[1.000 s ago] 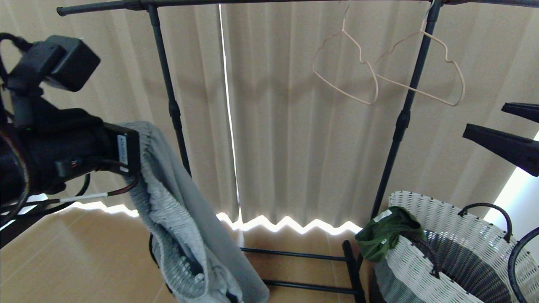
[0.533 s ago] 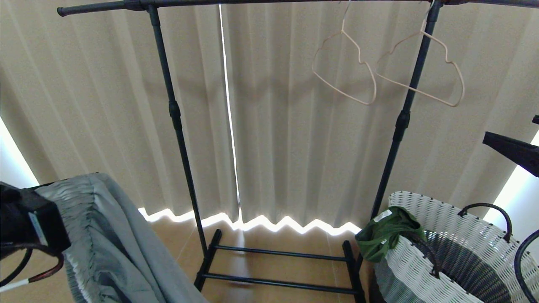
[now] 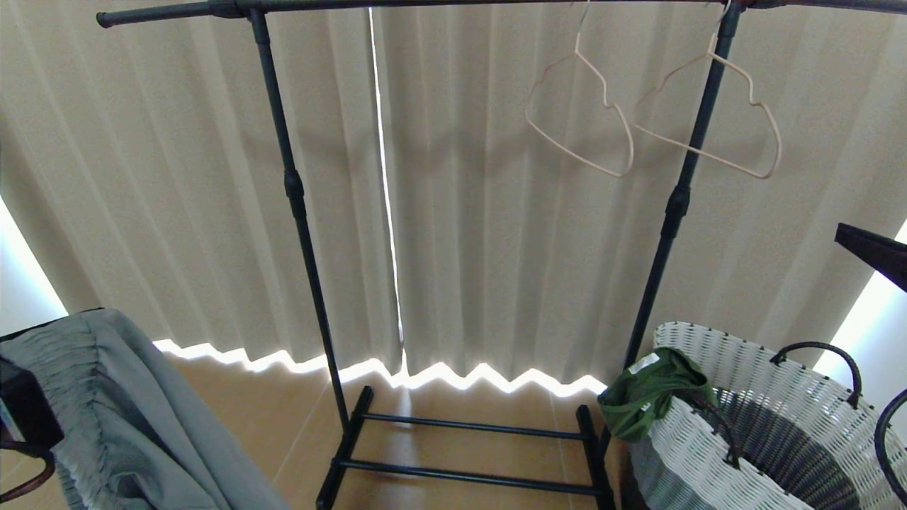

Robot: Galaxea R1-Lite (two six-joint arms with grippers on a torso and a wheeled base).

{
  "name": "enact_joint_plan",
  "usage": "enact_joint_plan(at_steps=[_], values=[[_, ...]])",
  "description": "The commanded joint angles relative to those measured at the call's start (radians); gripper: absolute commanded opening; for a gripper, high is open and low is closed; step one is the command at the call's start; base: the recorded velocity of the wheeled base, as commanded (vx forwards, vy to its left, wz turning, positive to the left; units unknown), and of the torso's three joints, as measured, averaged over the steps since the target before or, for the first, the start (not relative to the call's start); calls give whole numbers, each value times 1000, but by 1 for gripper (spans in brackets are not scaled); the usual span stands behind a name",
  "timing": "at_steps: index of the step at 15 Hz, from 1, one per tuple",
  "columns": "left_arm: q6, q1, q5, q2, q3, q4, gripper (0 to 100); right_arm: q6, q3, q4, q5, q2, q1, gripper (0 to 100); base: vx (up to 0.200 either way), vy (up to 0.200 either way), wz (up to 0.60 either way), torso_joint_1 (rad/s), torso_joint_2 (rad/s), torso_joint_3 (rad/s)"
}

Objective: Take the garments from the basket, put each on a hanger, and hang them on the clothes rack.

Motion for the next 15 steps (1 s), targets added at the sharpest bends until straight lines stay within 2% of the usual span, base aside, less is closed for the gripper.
enact_joint_plan(at_steps=[1,3,9,15], values=[[-3,4,-49,12,-6,-1,0,1,0,-1,2,17,-2,100,0,0,0,0,0,0],[-3,5,-85,12,-6,-1,0,2,20,-2,2,9,-2,100,0,0,0,0,0,0],[1,5,-85,12,-4,-1,0,4,73,-4,2,-23,-2,100,0,0,0,0,0,0],[4,10,-85,7,-3,-1,0,2,80,-2,2,-29,-2,100,0,0,0,0,0,0]])
